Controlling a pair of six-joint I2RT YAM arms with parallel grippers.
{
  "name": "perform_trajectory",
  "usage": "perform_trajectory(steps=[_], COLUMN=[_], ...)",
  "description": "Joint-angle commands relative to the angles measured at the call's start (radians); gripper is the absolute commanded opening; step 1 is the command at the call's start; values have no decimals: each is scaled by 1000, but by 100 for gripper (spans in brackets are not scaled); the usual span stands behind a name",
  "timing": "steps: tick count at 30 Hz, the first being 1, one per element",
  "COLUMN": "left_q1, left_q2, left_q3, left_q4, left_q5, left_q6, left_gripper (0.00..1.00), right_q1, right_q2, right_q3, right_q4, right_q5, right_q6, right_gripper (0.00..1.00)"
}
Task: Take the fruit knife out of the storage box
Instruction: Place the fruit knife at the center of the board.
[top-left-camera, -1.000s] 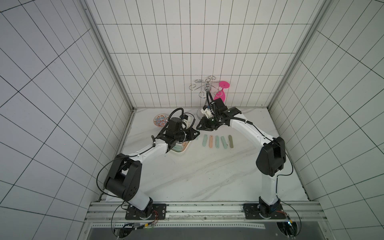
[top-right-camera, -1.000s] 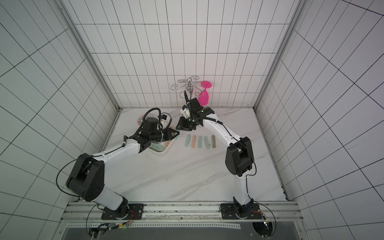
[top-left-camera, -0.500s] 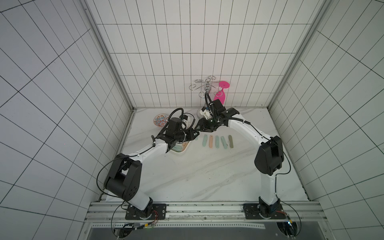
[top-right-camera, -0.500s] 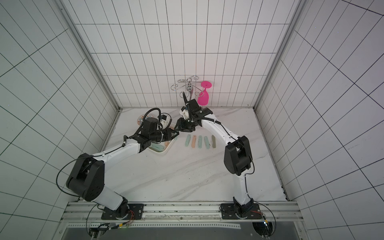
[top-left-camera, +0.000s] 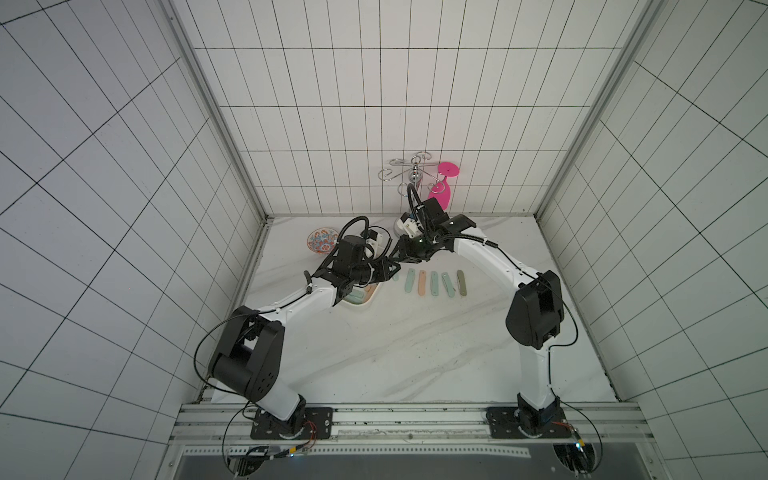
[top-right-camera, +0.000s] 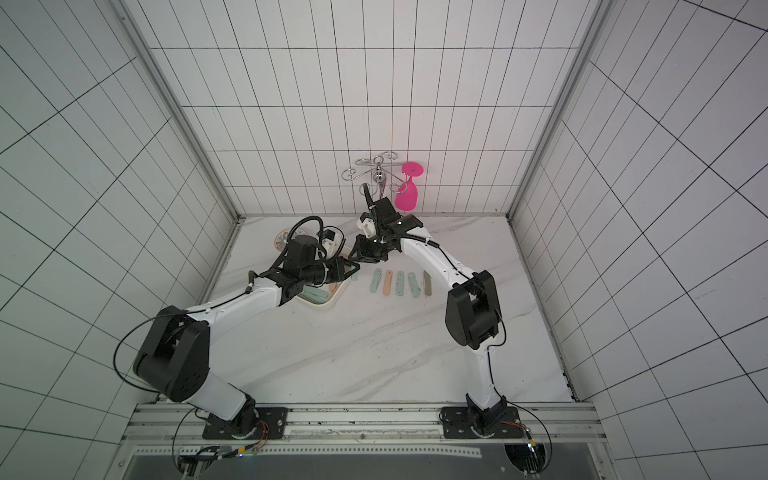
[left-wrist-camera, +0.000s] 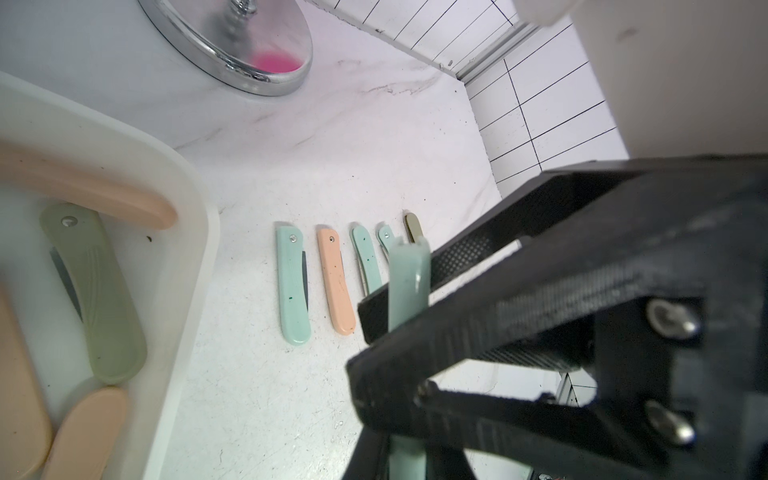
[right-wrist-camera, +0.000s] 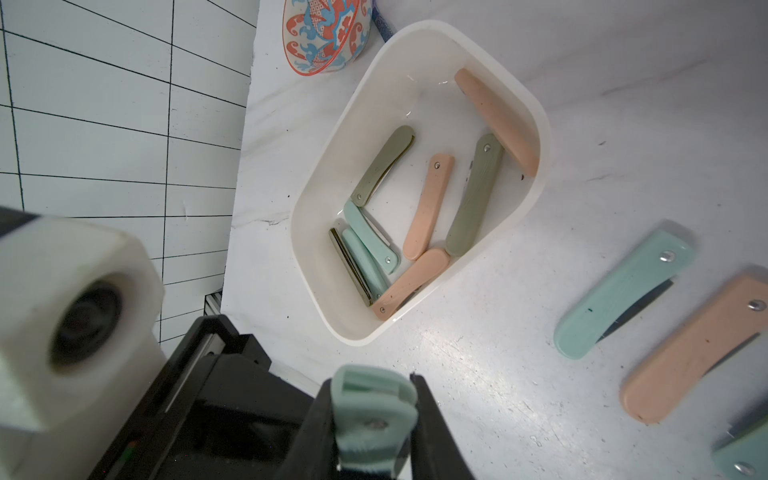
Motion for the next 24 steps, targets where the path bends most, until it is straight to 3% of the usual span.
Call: perform_trajectory(steps=[1,3,8,16,24], left_q1=[-2,-2,-2,9,82], left_q2=[11,11,3,-13,-14], left_q3=[38,41,42,70,82], left_q4=[41,37,19,-85,-146], left_q5=[-13,-18,-36,-104,-121], left_q6=[0,0,13,65,71], left_gripper=[17,31,43,50,51], right_q1=[3,-7,-40,-124,-214], right_q2=[-1,-3,-22,-66,-35], right_q3=[29,27,9,-33,-33], right_q4=[-58,-62,-62,-104,-240], right_q5=[40,41,41,50,177], right_q6=[-41,-40,-45,-89,-182], right_gripper=[5,0,0,0,0])
